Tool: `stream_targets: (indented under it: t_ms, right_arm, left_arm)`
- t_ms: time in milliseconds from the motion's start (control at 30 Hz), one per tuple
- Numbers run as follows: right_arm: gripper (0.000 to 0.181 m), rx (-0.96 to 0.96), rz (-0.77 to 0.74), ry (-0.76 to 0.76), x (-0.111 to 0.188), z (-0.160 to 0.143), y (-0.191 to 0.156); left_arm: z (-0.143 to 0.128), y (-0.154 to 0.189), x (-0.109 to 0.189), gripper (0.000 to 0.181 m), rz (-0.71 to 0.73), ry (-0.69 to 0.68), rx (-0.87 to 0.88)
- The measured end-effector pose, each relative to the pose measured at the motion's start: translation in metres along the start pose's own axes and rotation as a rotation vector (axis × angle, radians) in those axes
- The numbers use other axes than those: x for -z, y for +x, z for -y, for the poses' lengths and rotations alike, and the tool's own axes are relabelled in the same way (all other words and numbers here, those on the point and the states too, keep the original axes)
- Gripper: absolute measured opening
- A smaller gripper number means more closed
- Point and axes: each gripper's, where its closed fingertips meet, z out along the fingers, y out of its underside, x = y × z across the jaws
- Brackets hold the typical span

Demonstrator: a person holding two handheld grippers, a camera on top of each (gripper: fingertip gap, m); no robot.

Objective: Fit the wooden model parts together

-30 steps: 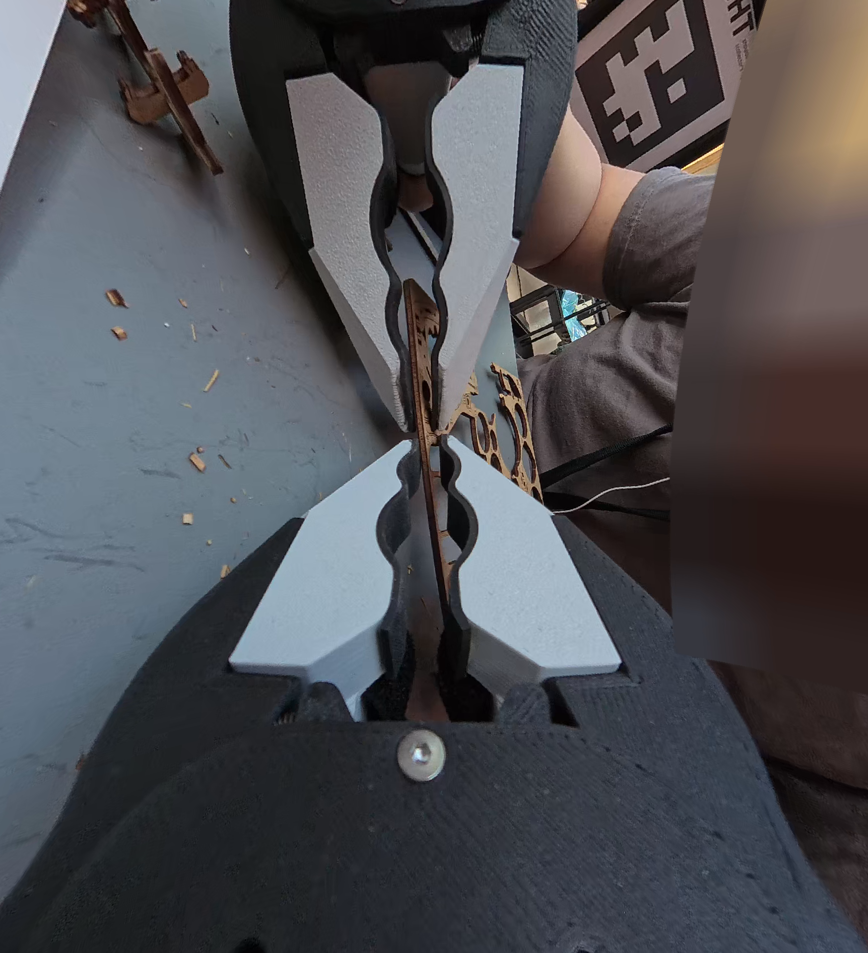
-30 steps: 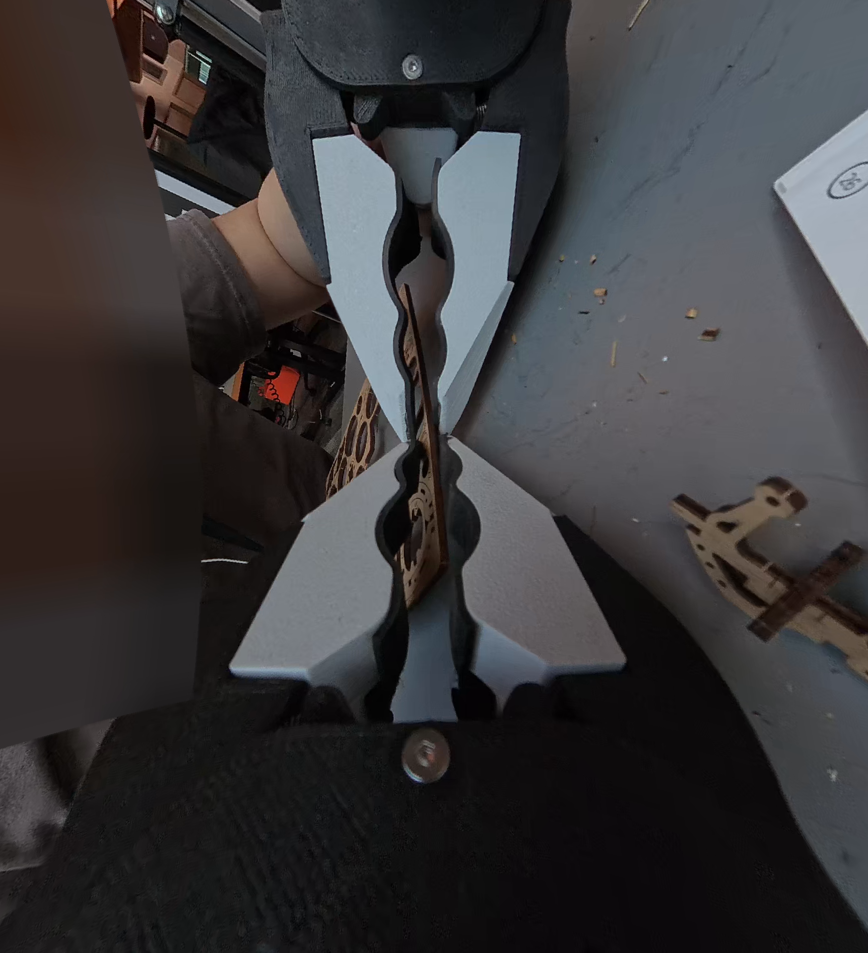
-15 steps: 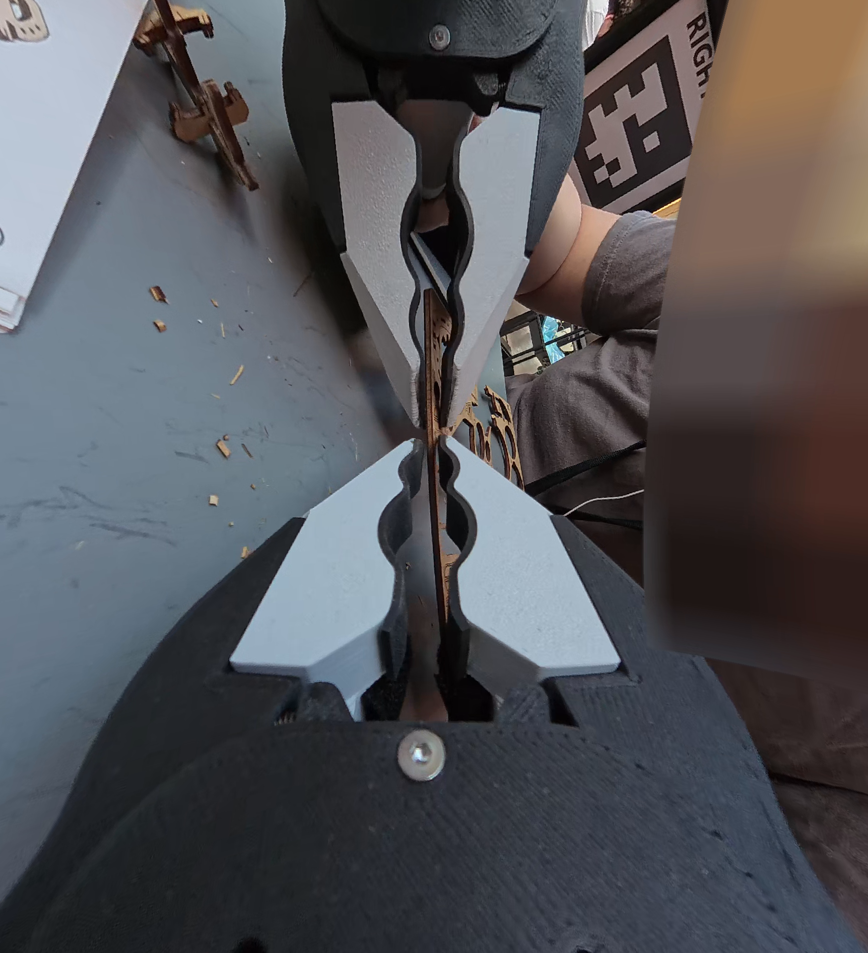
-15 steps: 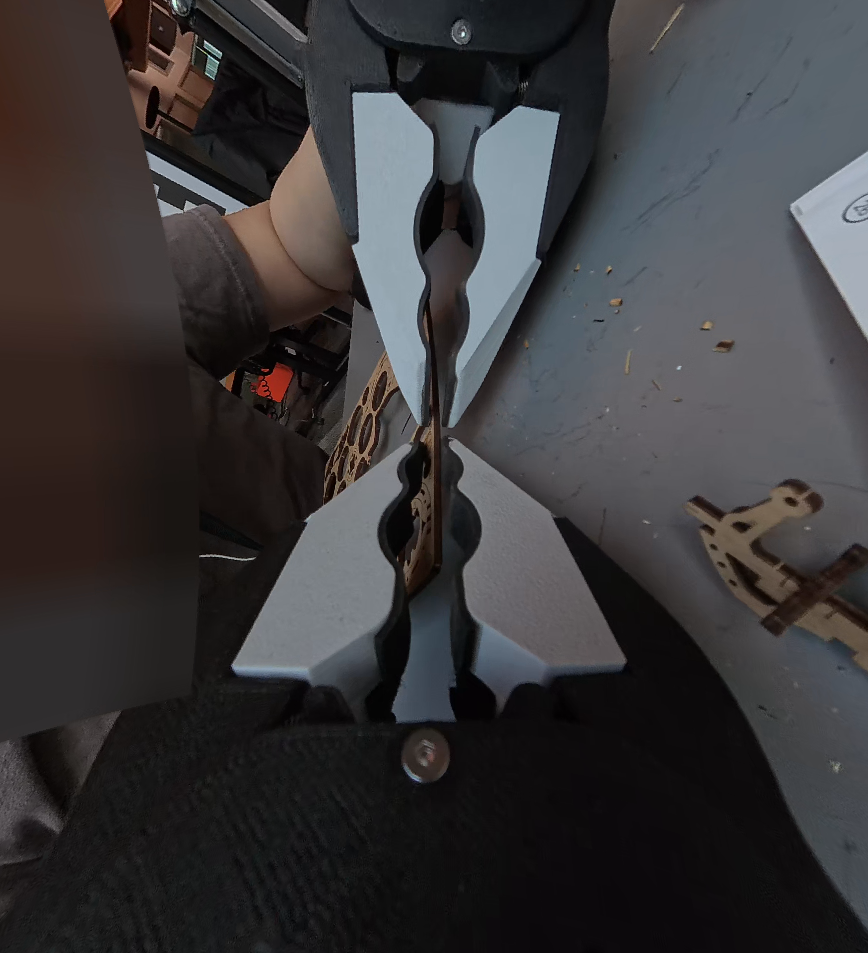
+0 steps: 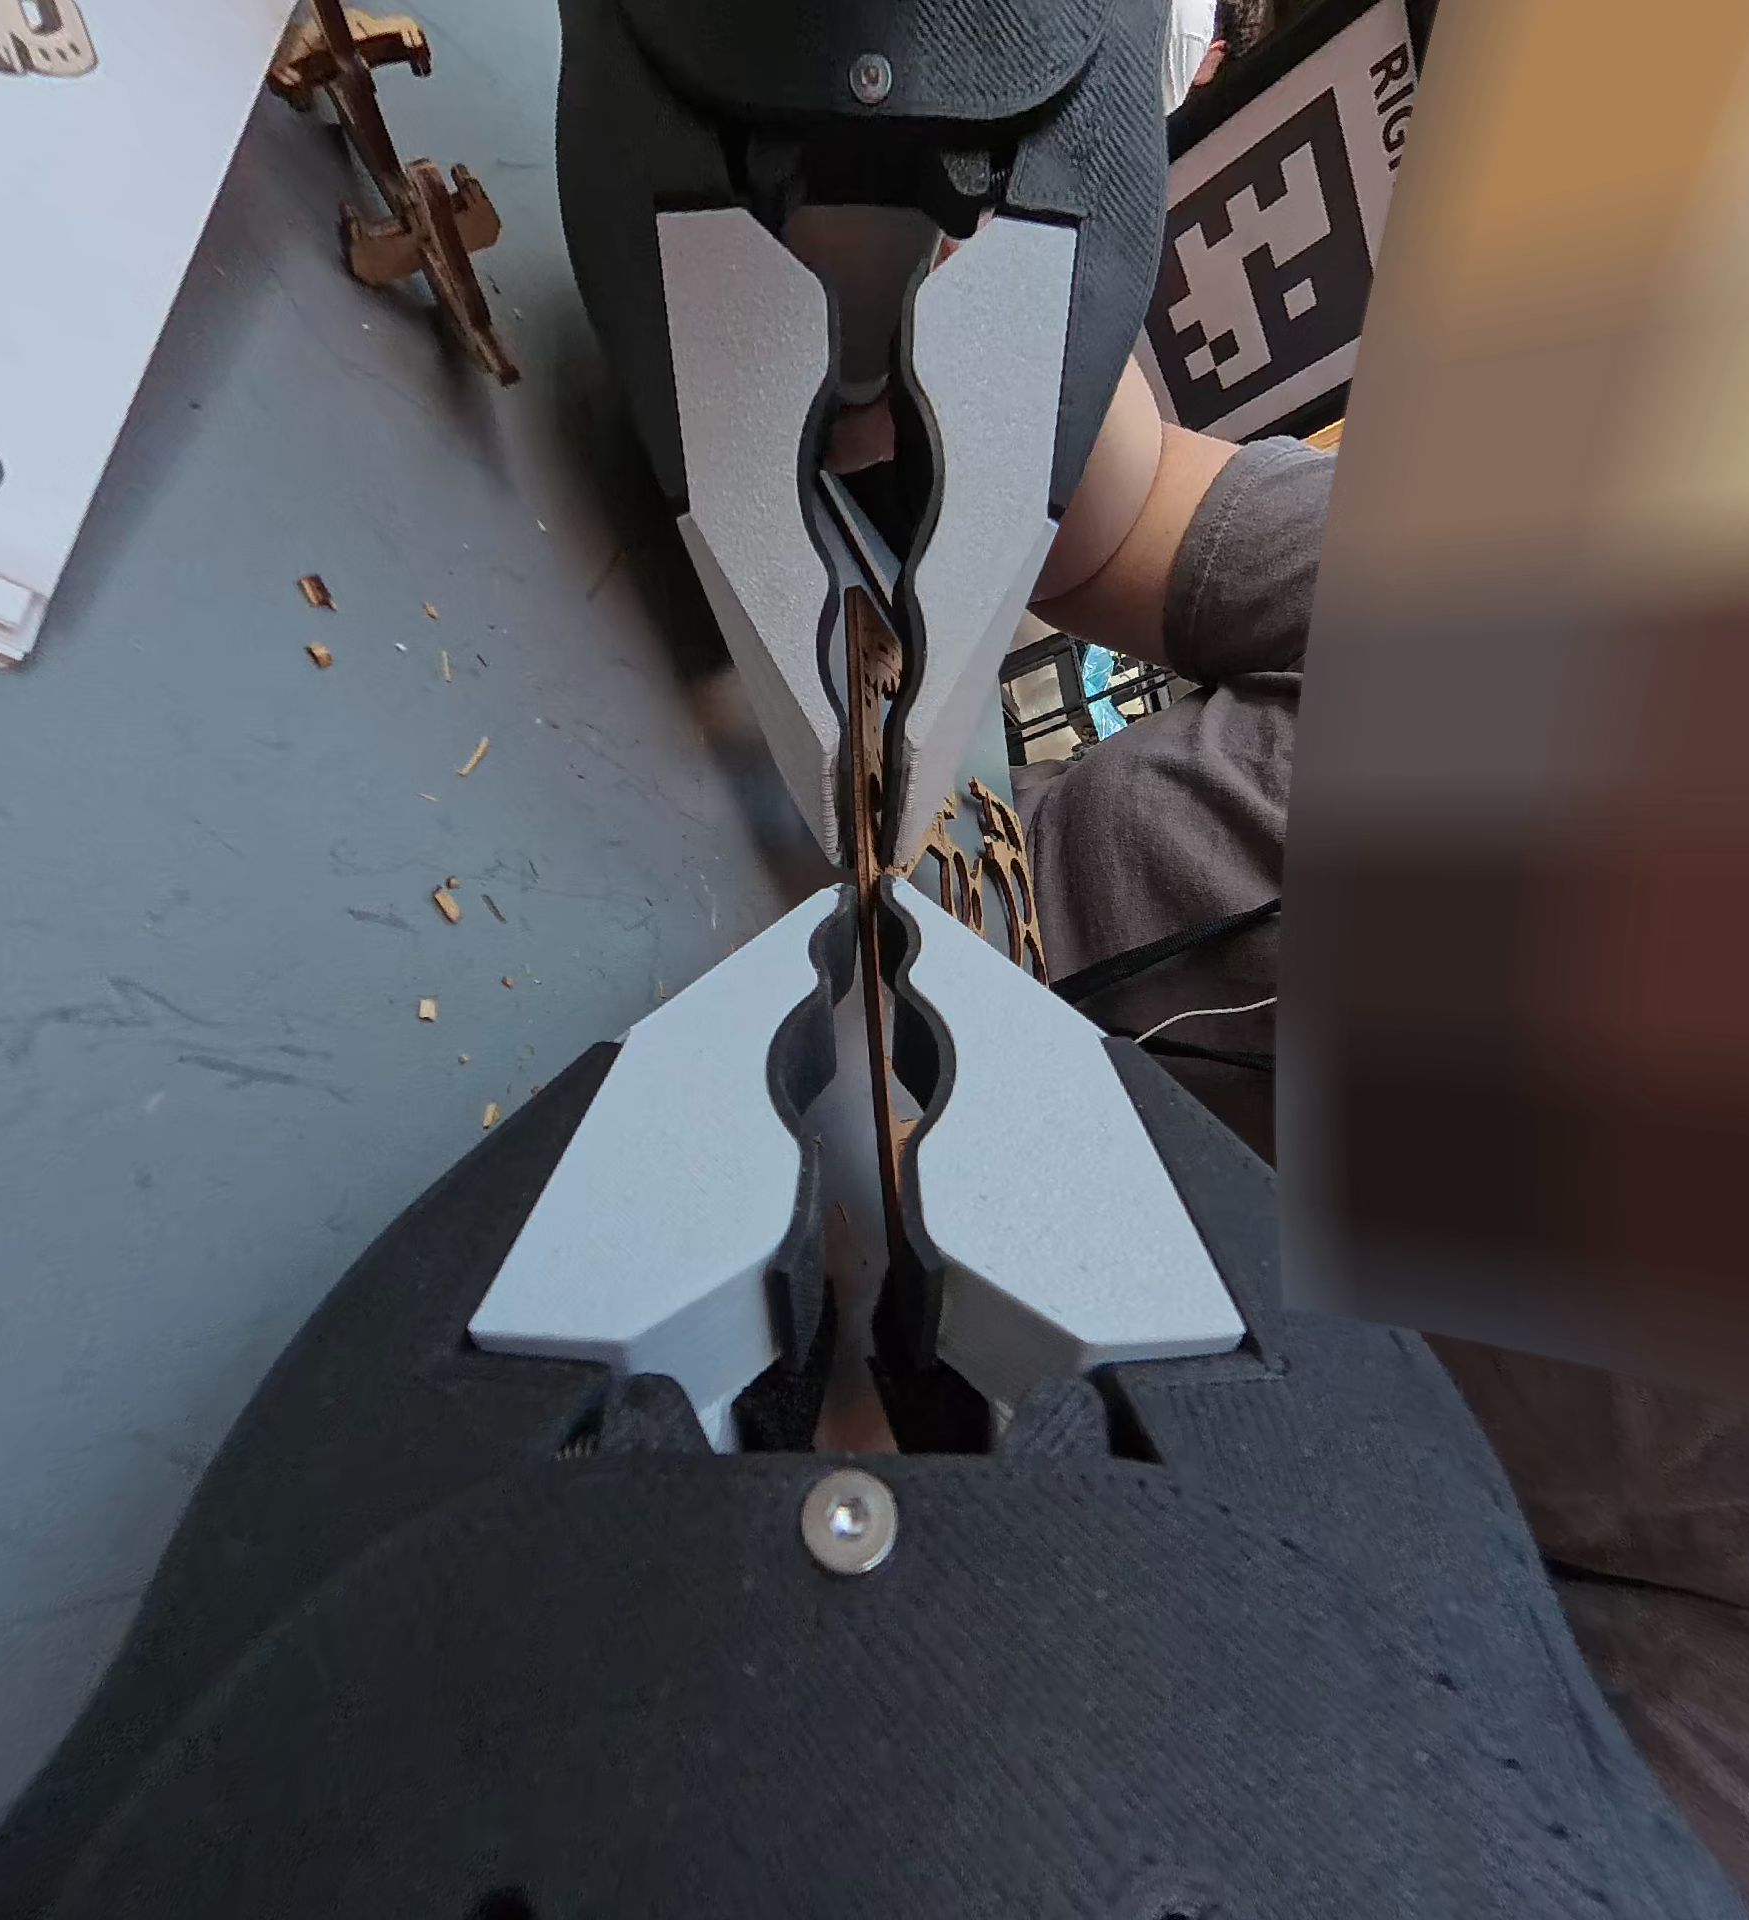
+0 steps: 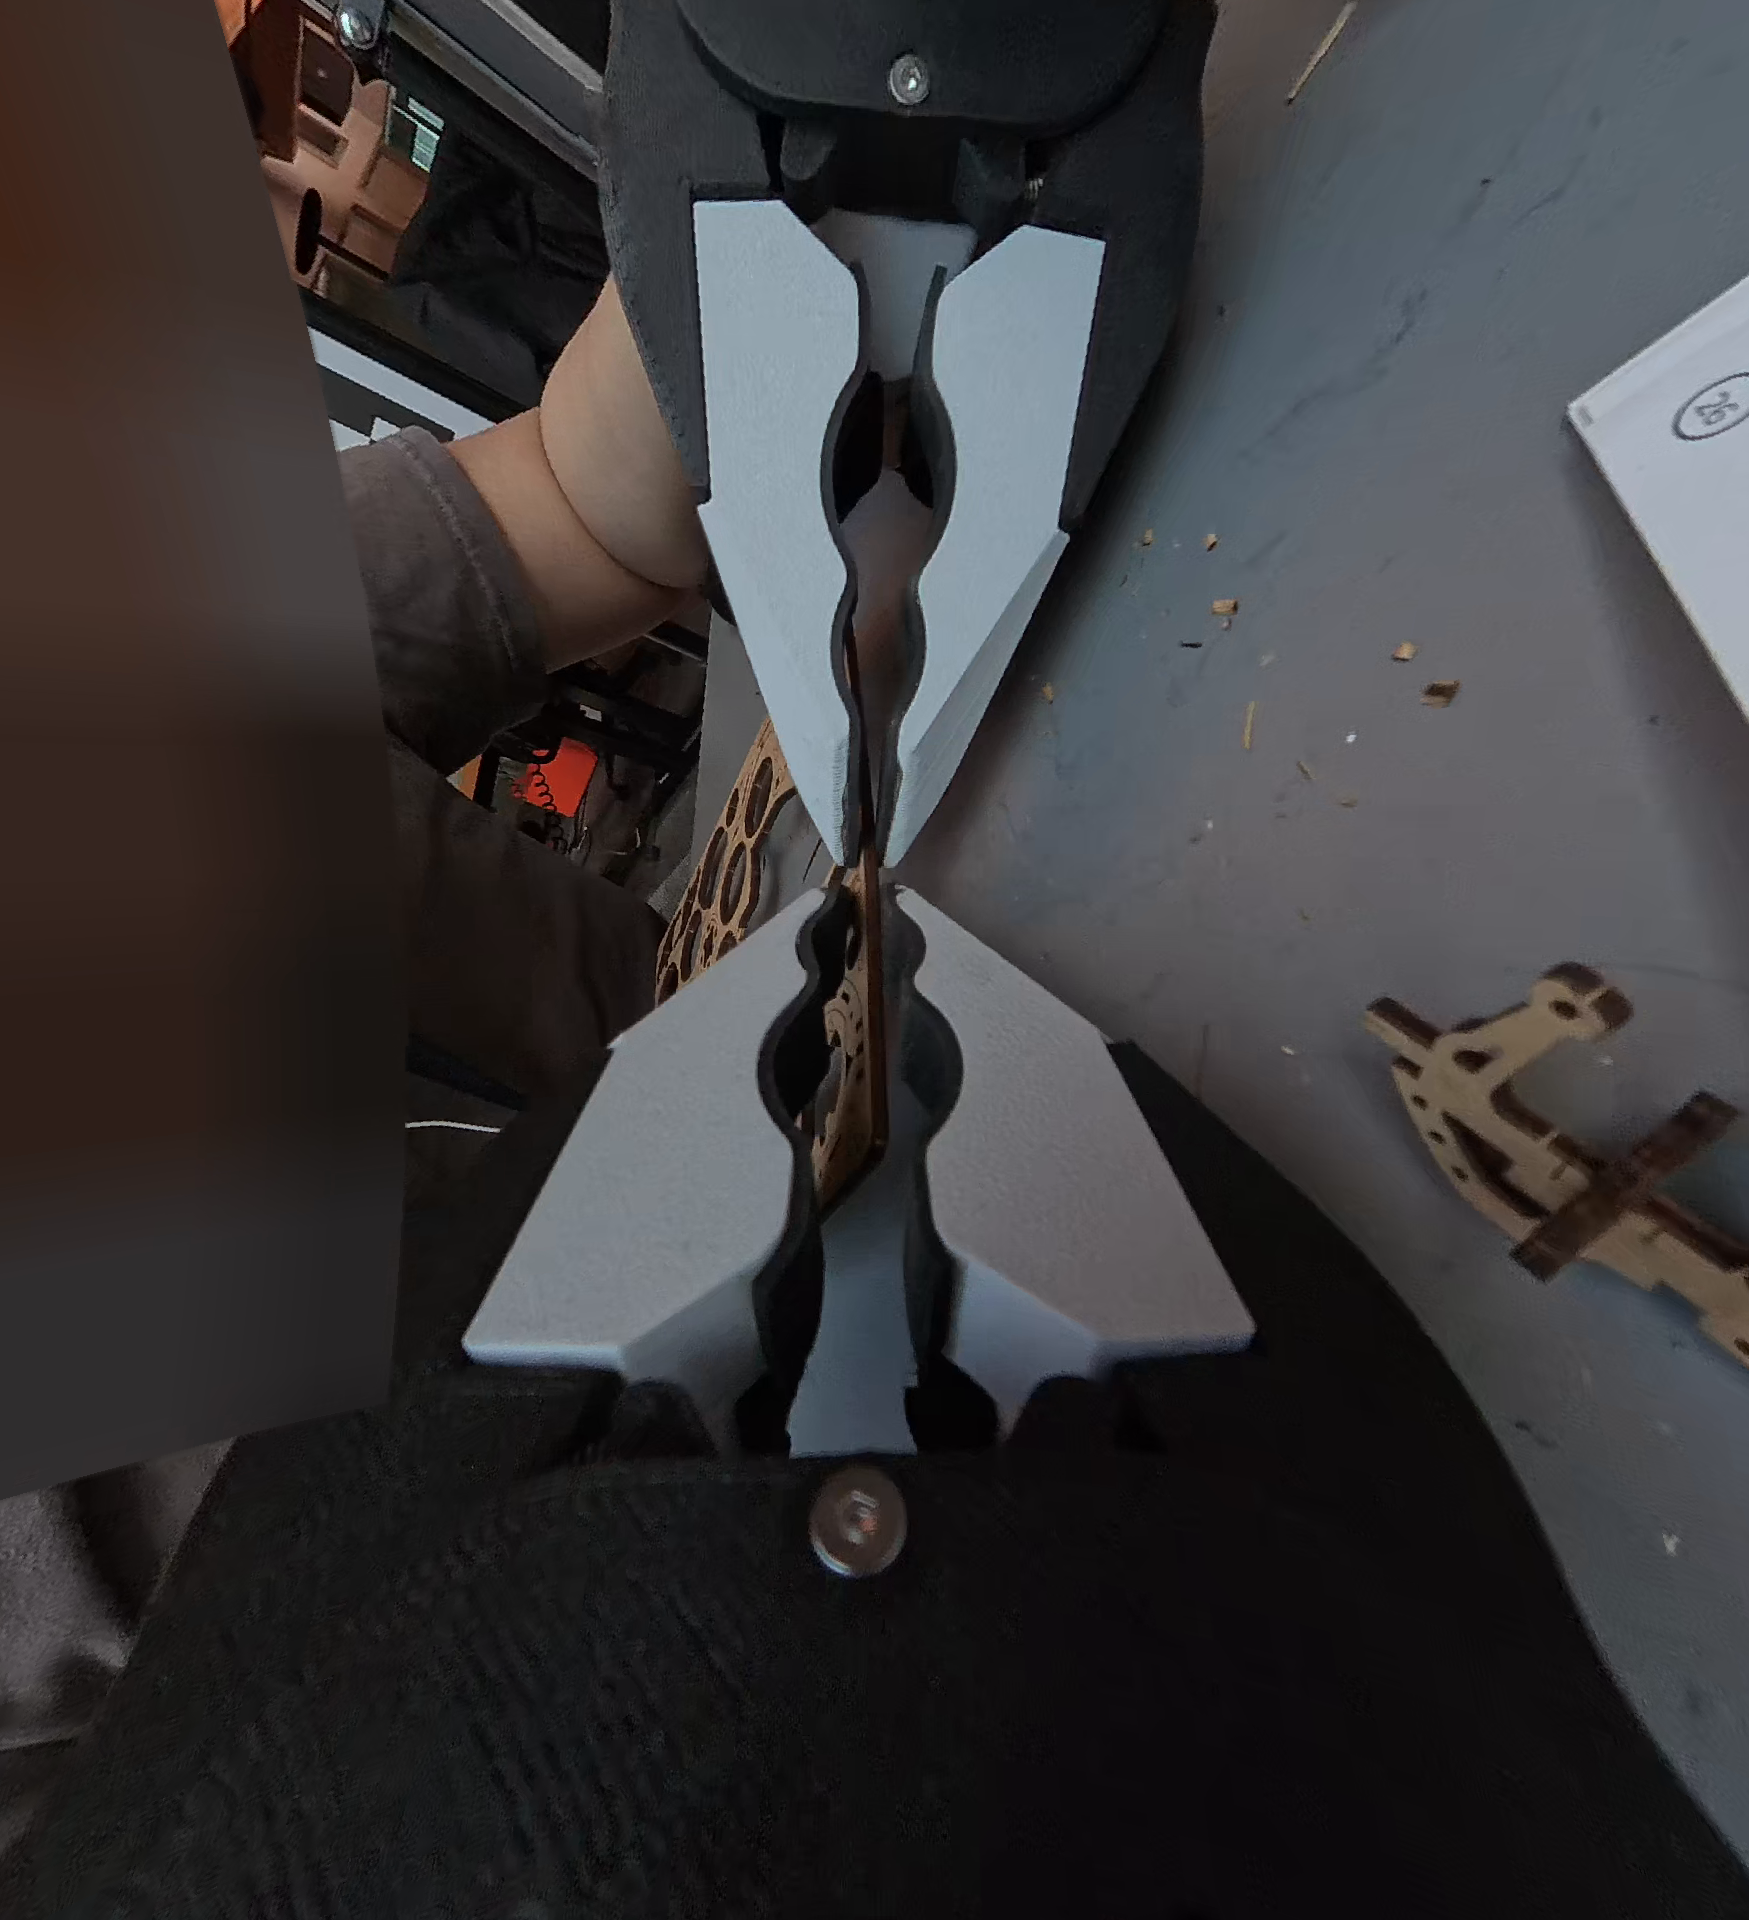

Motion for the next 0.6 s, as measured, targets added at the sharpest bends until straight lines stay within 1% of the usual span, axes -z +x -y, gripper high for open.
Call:
stream_targets:
  t_ms: [33,333,600]
  right_arm:
    - [0.003,-0.015,0.001,0.006,0.0003,0.0011,0.0009]
    - [0.005,-0.013,-0.037,-0.008,-0.0012,-0.0008,0.0057]
    - [0.005,0.038,-0.067,-0.034,-0.0035,-0.0049,0.0065]
  left_arm:
    - [-0.0002,-0.0006,-0.0001,0.001,0.004,-0.002,-0.001]
    - [-0.0006,-0.0043,-0.0013,0.001,0.028,-0.008,0.006]
    - [-0.0039,-0.0061,-0.0028,0.000,0.045,-0.029,0.009]
